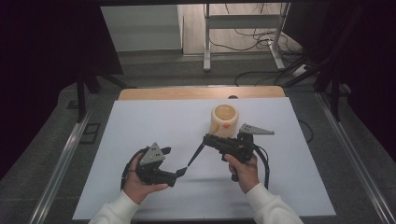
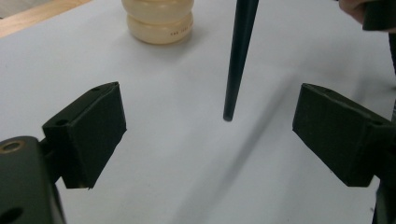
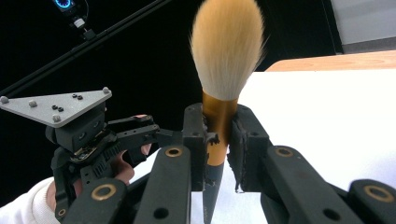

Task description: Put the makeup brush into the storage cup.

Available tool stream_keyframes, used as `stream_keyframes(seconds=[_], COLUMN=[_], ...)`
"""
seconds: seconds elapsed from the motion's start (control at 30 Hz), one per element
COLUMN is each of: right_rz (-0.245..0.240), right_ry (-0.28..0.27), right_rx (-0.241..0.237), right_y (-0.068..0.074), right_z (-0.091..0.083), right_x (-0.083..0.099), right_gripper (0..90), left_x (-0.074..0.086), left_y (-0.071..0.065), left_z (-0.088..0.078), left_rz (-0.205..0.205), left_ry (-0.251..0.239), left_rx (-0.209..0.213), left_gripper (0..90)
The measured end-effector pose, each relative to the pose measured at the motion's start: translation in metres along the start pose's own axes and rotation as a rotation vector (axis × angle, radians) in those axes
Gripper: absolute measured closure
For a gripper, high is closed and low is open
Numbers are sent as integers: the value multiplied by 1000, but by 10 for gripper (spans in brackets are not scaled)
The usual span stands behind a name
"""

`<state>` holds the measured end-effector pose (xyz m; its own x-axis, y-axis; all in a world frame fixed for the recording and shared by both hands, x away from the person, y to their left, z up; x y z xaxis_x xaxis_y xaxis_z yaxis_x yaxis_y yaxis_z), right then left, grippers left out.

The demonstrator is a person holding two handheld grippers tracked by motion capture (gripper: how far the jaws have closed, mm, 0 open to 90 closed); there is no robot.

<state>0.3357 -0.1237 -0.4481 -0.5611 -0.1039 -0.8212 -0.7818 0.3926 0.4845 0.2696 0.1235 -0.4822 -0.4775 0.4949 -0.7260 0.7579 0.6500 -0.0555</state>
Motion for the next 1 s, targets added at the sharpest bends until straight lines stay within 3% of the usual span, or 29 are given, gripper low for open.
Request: stream_keyframes(seconds=[0.07, 0.23, 0.5, 0.7, 1.0], right_rz=[0, -5, -5, -9, -16], right_ry=[-1, -4, -21, -30, -44], right_rx=[0, 4, 20, 29, 40], right_y=[0, -1, -4, -6, -6], right_z=[0, -2, -9, -13, -18], right_x=[0, -1, -3, -5, -9], right_gripper=[774, 774, 774, 774, 774], left_x=[3, 12, 38, 57, 71], left_y=[2, 7, 16, 26, 31], left_z=[-2, -10, -24, -31, -34], left_rz=[11, -11, -11, -57, -104], left_ry=[10, -1, 16, 18, 33], left_rx=[-12, -19, -46, -64, -65], left_gripper=[105, 105, 104, 106, 102])
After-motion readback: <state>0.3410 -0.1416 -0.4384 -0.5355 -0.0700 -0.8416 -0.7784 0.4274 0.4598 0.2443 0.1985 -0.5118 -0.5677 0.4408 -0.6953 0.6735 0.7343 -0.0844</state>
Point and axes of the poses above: each handheld gripper's, and its own axes: z roughly forward along the jaws, x roughly out of its underside, y roughly to its left, the point moved 3 cm from there along z, roughly forward along the jaws, and after that the axes turned 10 degrees about y, right-handed, at the moved point
